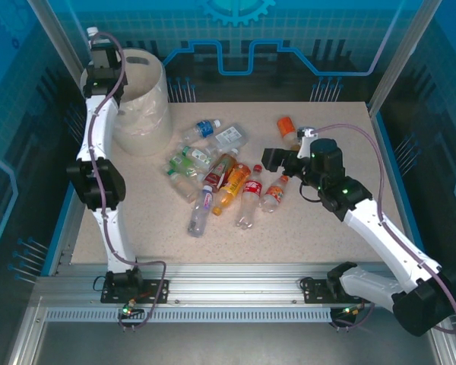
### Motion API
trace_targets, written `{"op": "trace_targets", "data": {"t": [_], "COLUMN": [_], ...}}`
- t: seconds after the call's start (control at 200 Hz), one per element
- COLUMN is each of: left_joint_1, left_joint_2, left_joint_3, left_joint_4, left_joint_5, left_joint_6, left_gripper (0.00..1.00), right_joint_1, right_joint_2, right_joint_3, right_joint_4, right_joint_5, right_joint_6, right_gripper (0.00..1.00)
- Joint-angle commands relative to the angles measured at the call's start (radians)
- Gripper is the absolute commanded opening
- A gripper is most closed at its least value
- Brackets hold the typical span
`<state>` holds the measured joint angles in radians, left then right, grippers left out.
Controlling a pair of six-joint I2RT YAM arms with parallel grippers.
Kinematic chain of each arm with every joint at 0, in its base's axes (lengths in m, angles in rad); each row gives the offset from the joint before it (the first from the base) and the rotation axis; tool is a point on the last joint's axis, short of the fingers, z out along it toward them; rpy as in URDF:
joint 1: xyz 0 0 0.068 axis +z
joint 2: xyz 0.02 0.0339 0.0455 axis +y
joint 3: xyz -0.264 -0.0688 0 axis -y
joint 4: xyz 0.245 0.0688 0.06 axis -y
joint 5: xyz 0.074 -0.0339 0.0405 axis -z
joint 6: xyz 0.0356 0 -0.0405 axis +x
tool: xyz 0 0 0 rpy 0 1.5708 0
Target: Put the plastic bottles in the bin
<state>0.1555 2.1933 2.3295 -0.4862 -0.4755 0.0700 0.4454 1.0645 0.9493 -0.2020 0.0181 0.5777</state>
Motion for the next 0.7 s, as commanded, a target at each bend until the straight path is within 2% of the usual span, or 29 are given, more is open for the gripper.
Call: {"op": "trace_targets", "data": {"t": [0.0,0.08,0.305,0.695], "left_joint_1": [0.006,0.006,0.006,-0.013], "left_joint_2": [0.035,0.046,0.056,0.014], "left_joint_3": [0.052,0.053,0.068,0.096], "left_joint_4": [-0.091,-0.113,-0.148,-0.177], "left_joint_5": [0.029,0.017,-0.003,0.027], "left_joint_6": [-0.047,-0.063,-0.090,-0.121], "left_gripper": [0.59,0.60,0.72,0.90], "right_joint_1": [0.017,0.016,0.015,0.011], "right_joint_2": [-0.032,-0.048,-0.078,-0.073], "right_joint_3": [-0.026,-0.044,-0.055,-0.064], "right_joint_4": [-0.010,-0.002,-0.005,-0.033], "right_joint_5": [0.013,0.036,0.054,0.146], "right_joint_6": [-0.009,0.011,0.011,0.077], "right_gripper": [1.00,1.00,1.00,1.00]}}
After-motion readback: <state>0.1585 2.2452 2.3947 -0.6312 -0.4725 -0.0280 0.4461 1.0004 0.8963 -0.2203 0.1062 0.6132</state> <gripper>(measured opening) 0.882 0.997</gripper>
